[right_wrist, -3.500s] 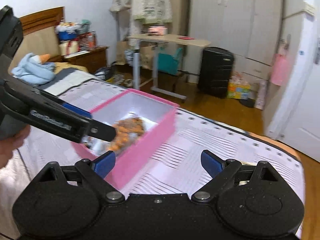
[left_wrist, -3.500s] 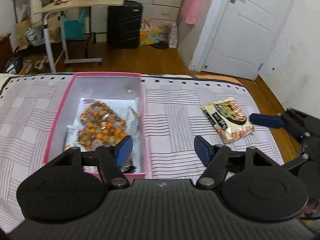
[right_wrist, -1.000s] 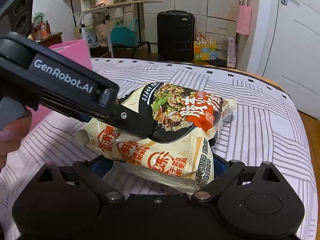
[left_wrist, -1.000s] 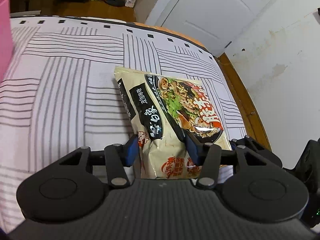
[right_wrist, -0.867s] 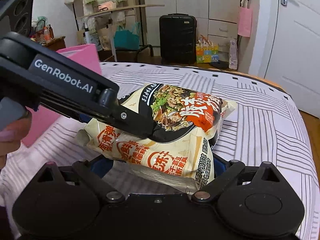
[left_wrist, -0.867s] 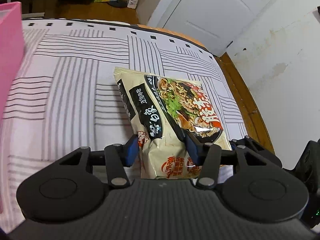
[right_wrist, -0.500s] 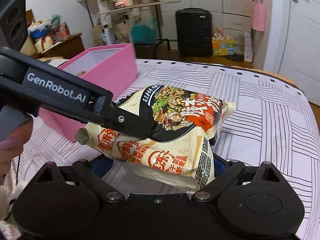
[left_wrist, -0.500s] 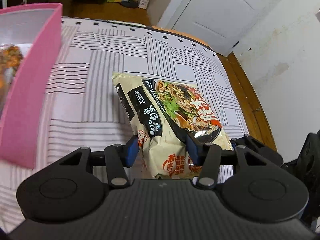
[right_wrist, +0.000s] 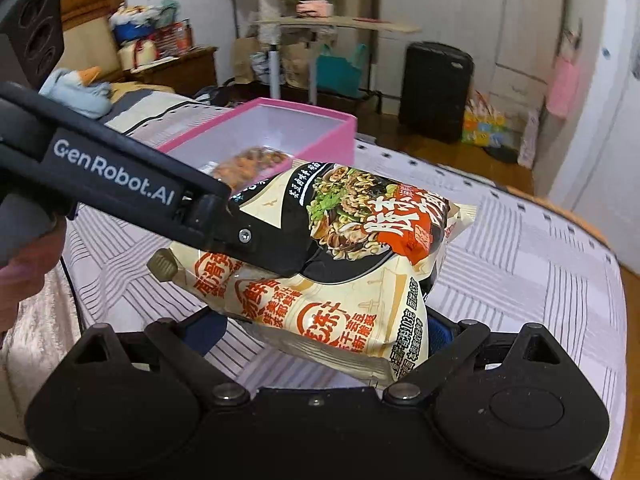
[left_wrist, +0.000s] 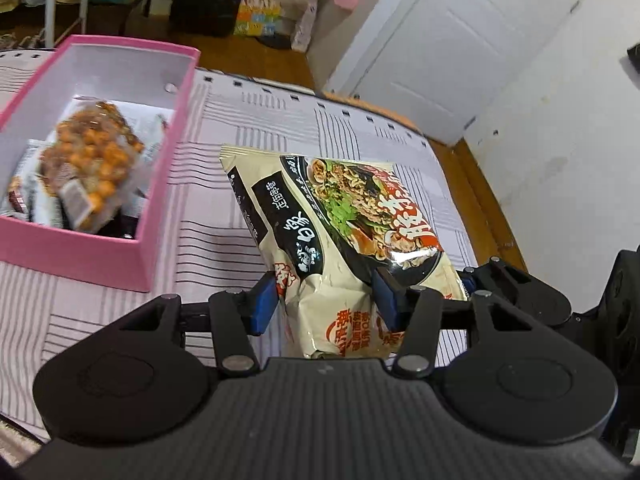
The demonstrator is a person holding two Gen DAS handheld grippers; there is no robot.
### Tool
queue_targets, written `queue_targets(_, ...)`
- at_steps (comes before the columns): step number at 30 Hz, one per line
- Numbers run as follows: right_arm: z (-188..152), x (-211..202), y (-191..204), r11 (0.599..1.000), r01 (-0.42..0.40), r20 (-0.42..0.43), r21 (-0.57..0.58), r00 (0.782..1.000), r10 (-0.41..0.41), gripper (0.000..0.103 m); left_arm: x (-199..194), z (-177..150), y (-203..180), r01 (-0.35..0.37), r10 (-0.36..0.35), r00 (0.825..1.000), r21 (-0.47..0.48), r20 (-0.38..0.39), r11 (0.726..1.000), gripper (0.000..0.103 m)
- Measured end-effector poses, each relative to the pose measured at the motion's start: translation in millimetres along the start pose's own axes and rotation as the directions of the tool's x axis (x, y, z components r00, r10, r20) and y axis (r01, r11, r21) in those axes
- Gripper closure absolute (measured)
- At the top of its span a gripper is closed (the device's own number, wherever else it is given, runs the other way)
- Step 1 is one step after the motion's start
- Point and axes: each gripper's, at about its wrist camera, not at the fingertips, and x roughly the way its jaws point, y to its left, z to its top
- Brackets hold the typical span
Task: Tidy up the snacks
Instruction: 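Lift the noodle packet with the left tool and carry it over the box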
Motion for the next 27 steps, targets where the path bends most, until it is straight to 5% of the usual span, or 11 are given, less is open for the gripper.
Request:
queue_targets(13, 70, 30, 59, 0.969, -0.082, -0.02, -0.235, 0.997, 0.079, 0.004, -72, 27, 62, -0.069, 0.072, 0.985, -0.027, 0.156, 0.997, 0.053)
queue_targets(27, 125, 125, 73, 0.963, -0.102, 0.015, -0.248, 0.994, 0.109, 0.005, -45, 79, 159, -0.104, 0.119, 0.965, -0.073, 0.236, 0.992, 0.053)
